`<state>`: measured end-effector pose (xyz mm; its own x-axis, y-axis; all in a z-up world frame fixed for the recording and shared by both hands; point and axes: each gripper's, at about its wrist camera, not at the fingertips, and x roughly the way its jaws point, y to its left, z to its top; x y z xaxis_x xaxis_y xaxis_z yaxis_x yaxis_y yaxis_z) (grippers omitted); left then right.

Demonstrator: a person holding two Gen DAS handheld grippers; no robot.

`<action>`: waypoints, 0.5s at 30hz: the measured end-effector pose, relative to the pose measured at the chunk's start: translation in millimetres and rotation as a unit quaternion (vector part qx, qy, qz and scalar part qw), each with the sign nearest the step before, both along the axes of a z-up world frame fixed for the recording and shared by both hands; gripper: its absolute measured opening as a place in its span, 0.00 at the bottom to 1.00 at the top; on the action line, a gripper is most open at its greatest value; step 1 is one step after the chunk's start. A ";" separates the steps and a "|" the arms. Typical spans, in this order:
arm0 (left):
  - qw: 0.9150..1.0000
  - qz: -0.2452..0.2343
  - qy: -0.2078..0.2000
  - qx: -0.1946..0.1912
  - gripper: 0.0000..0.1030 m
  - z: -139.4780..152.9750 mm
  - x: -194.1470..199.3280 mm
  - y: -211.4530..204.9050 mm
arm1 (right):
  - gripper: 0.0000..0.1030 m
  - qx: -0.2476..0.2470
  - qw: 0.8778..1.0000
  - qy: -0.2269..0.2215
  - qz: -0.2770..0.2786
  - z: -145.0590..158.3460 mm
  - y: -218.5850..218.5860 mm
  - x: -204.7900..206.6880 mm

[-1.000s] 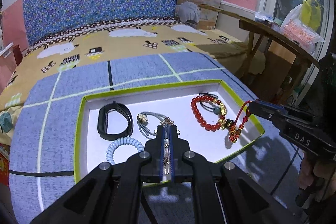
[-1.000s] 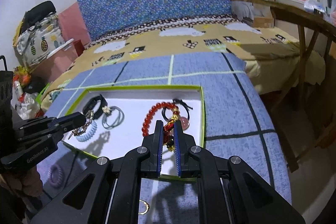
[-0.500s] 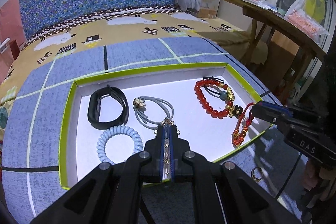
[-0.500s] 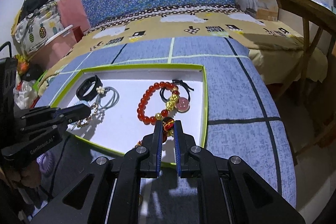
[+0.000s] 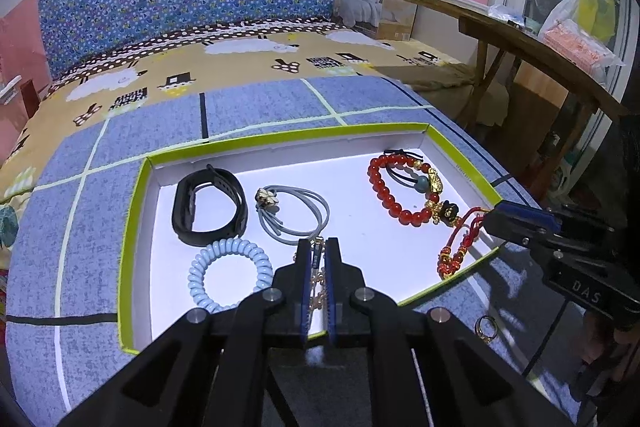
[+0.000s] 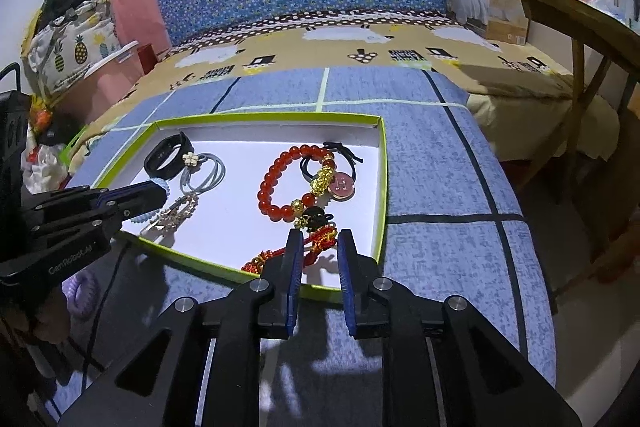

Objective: Organize jewelry
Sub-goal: 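Open both tools to release the hairpin and red cord charm, then withdraw both tools toward the purple coil bracelet and gold ring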

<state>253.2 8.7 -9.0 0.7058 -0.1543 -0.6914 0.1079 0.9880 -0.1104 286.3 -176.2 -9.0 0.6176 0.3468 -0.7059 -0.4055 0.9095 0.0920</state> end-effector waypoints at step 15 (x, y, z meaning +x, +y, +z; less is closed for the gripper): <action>0.999 0.006 -0.038 -0.003 0.07 25.7 -48.4 2.7 | 0.18 0.020 0.999 -0.039 0.012 30.0 -6.6 -56.1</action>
